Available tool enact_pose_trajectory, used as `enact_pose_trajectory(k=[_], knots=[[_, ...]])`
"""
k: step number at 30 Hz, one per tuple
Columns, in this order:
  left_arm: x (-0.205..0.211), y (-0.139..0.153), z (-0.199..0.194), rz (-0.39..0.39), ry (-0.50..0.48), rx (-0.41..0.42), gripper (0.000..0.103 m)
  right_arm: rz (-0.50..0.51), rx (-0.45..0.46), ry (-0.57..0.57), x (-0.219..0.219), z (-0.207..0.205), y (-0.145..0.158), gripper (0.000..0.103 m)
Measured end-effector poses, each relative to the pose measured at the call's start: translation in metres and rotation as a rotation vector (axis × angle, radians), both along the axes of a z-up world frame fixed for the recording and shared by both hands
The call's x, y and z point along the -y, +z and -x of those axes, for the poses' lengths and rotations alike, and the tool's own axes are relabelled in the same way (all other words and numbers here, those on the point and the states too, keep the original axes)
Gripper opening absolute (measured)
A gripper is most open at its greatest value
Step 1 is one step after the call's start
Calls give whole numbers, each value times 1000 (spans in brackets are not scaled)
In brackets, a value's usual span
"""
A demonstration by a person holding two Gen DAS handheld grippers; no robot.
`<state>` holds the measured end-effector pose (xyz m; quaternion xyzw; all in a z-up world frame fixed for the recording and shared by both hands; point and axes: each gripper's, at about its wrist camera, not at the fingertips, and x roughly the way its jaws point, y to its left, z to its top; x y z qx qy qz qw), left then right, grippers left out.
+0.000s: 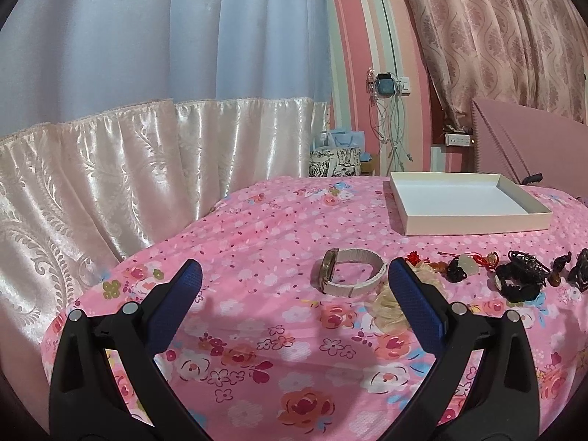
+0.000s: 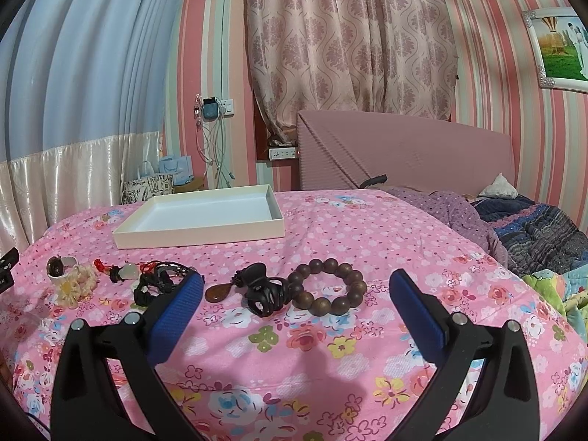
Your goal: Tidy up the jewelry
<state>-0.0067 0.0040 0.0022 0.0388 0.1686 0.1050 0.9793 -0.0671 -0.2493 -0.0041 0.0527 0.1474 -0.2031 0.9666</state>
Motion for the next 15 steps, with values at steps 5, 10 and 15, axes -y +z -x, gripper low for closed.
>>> enact_pose_trajectory(k=[5, 10, 15], knots=[[-2, 0, -1, 8, -1, 7, 100, 0, 0, 0, 0, 0, 0, 101], [-4, 0, 2, 13, -6, 17, 100, -1, 0, 0, -1, 0, 1, 101], [-8, 2, 5, 30, -11, 34, 100, 0, -6, 1, 0, -1, -1, 101]])
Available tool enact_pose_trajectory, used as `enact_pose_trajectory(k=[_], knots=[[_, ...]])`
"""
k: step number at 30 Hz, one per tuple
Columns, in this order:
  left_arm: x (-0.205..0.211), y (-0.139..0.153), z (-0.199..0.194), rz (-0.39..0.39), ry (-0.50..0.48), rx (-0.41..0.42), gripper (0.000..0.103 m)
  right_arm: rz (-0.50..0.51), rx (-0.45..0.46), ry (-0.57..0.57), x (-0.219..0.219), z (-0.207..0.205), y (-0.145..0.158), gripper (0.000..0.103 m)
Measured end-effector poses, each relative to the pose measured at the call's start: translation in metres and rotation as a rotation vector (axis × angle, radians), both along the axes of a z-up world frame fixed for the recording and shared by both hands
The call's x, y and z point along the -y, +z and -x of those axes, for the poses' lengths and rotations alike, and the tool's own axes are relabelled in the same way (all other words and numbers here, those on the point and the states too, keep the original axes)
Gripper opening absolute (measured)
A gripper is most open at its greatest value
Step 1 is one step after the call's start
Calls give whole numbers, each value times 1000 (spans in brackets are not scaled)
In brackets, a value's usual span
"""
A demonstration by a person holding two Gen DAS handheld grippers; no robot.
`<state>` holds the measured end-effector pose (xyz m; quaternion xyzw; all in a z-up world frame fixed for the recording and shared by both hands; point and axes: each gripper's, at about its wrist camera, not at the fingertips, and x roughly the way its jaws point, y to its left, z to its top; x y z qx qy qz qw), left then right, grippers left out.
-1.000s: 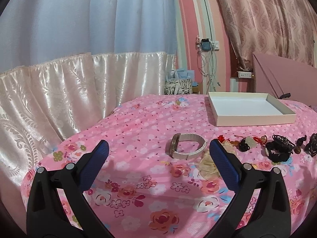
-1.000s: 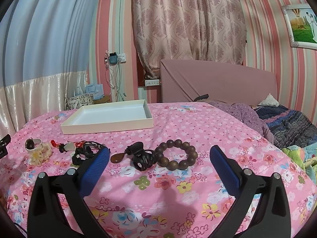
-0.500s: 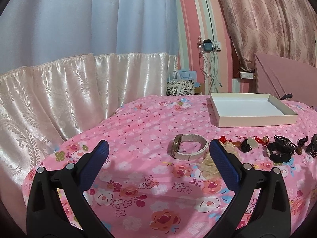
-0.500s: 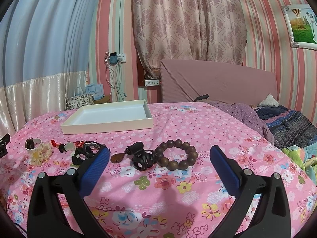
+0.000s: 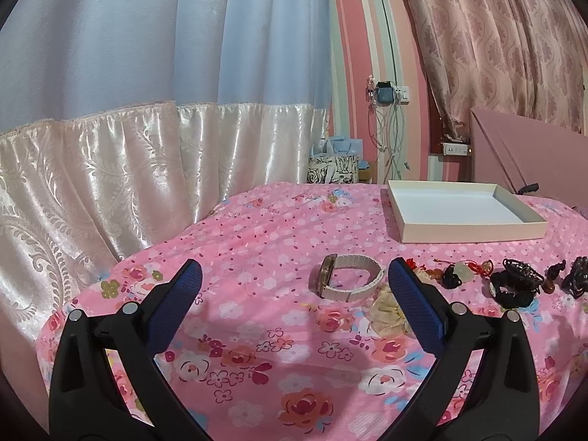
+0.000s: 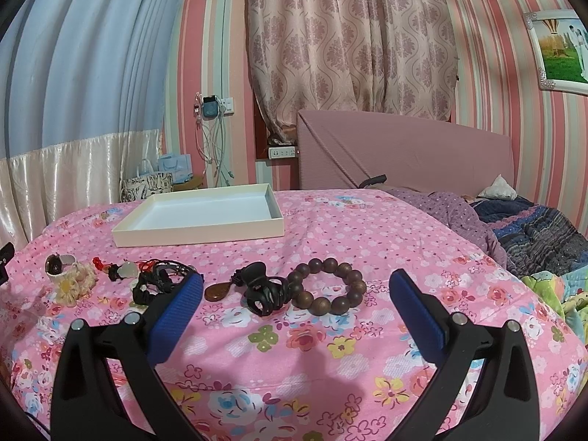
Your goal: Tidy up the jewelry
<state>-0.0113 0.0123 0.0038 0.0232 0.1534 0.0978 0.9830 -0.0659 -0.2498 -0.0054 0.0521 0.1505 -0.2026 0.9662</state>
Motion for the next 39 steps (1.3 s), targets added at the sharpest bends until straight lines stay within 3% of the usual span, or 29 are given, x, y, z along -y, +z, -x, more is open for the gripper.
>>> enact_pose_trajectory(k=[23, 32, 39], knots=[[6, 3, 6, 1, -103, 28, 100, 14, 3, 2, -2, 3, -2, 101], [3, 3, -1, 22, -119, -1, 100, 28, -4, 10, -2, 1, -2, 101], [13, 1, -4, -15, -166, -26, 100, 26, -1, 57, -4, -5, 0, 101]])
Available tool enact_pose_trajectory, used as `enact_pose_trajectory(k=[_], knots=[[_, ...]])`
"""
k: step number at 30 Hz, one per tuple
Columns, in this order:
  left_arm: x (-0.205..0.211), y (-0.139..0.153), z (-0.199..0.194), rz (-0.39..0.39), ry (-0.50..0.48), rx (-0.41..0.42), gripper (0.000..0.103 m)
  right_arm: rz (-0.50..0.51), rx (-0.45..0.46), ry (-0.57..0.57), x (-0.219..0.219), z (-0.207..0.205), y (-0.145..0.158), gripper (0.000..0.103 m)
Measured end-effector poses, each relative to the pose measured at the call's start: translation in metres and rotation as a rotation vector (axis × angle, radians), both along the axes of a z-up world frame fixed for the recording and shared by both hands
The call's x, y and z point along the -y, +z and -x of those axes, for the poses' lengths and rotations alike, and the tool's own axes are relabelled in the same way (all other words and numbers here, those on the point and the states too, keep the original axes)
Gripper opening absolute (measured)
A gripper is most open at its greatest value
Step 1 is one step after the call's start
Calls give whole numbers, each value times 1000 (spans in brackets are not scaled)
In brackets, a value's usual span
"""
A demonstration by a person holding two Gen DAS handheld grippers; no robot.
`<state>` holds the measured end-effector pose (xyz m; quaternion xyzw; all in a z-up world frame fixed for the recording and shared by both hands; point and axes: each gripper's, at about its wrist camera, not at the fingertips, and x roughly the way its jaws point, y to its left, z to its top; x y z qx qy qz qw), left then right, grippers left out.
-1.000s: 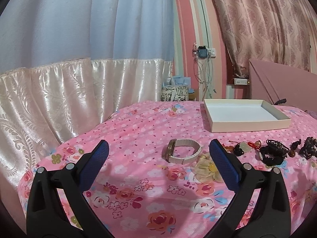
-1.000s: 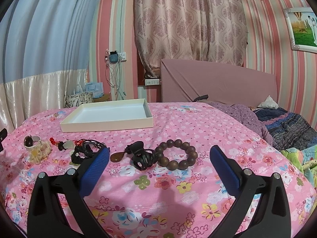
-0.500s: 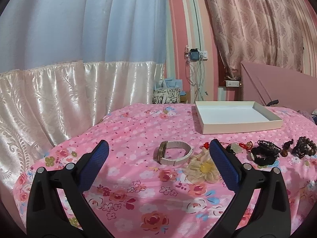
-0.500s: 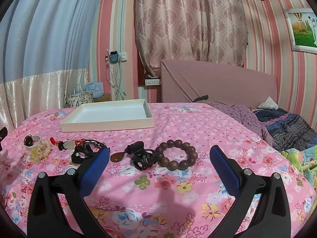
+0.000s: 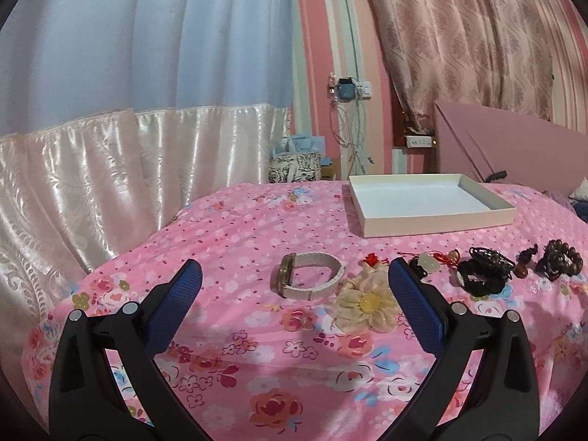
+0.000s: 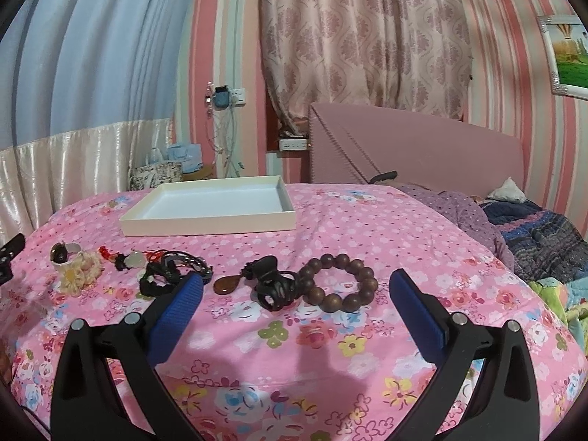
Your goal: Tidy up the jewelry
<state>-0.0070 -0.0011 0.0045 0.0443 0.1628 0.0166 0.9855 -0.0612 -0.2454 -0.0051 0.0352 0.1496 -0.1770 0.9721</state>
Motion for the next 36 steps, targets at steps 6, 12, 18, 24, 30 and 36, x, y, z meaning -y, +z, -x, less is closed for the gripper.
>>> enact_pose_trajectory(k=[6, 12, 18, 24, 30, 36], knots=[[-9, 0, -5, 66, -79, -26, 100, 37, 26, 40, -2, -11, 4, 101], [-6, 2, -6, 112, -168, -25, 100, -127, -82, 102, 8, -26, -5, 101], [5, 0, -14, 124, -172, -79, 100, -209, -126, 106, 9, -37, -15, 101], [10, -10, -32, 117, -176, -151, 100, -180, -186, 92, 9, -50, -18, 101], [25, -20, -50, 92, -178, -232, 100, -173, -197, 133, -4, -66, -16, 101], [37, -28, -68, 84, -193, -299, 93, -171, -187, 197, -29, -84, -15, 101]])
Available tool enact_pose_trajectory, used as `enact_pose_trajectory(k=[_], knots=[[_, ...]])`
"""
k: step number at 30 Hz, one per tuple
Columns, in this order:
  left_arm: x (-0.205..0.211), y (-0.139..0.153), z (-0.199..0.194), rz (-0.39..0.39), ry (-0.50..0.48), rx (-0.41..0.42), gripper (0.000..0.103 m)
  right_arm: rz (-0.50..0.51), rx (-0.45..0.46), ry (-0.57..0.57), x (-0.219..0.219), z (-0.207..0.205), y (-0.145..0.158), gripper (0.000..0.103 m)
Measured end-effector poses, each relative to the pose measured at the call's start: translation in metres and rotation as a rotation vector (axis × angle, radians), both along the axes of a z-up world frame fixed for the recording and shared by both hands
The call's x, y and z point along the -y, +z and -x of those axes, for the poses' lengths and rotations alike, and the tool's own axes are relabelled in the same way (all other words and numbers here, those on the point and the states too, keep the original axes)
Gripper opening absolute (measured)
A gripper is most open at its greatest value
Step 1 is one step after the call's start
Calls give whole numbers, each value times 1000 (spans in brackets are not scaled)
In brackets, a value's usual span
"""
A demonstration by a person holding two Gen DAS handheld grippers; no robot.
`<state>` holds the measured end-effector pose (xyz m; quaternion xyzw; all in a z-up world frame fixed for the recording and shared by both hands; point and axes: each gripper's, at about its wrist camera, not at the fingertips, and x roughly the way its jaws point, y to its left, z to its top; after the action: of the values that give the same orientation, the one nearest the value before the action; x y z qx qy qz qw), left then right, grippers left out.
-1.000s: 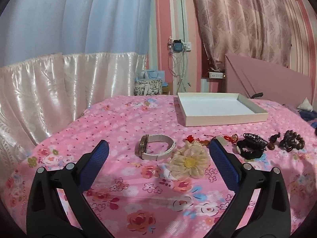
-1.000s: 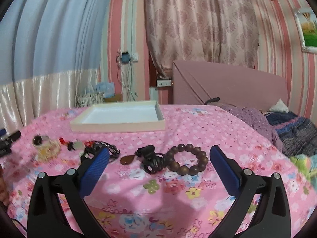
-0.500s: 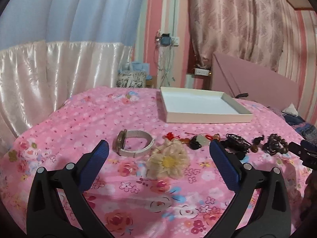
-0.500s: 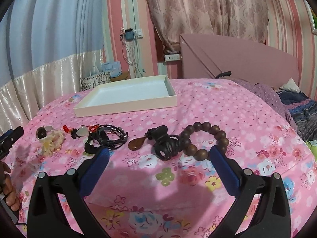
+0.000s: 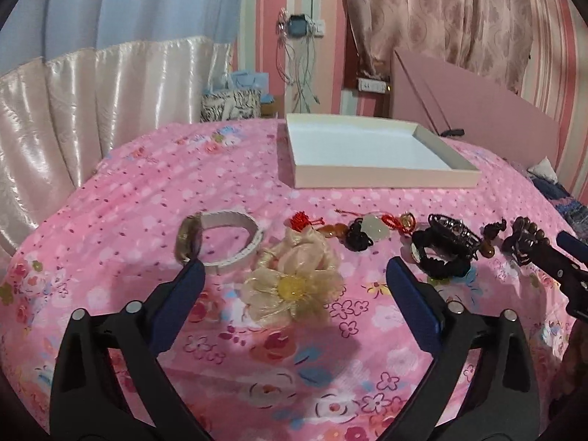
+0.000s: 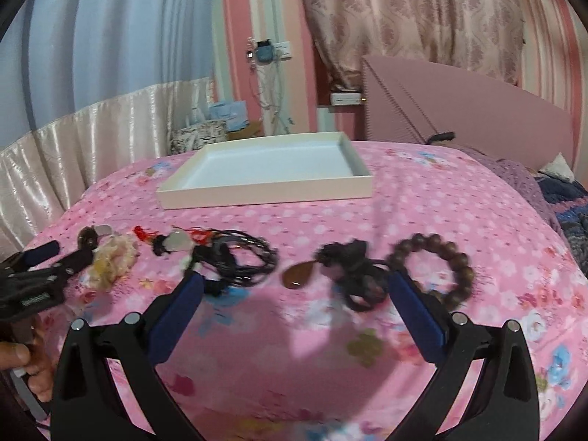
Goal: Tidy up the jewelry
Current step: 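Grasp the cream flower scrunchie with the left tool while the right tool grasps the black earphones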
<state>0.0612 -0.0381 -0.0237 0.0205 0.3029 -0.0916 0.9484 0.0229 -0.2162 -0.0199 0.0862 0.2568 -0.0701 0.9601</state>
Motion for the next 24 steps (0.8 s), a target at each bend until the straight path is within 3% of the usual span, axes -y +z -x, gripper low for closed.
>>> enact_pose_trajectory(k=[8, 17, 24], knots=[[7, -18, -29, 18, -14, -127, 75, 14, -39, 36, -24, -34, -3, 99], [18, -28, -49, 12, -43, -186, 62, 18, -129, 77, -36, -76, -13, 78], [24, -29, -59, 10, -53, -202, 51, 8, -256, 93, -37, -99, -30, 40]])
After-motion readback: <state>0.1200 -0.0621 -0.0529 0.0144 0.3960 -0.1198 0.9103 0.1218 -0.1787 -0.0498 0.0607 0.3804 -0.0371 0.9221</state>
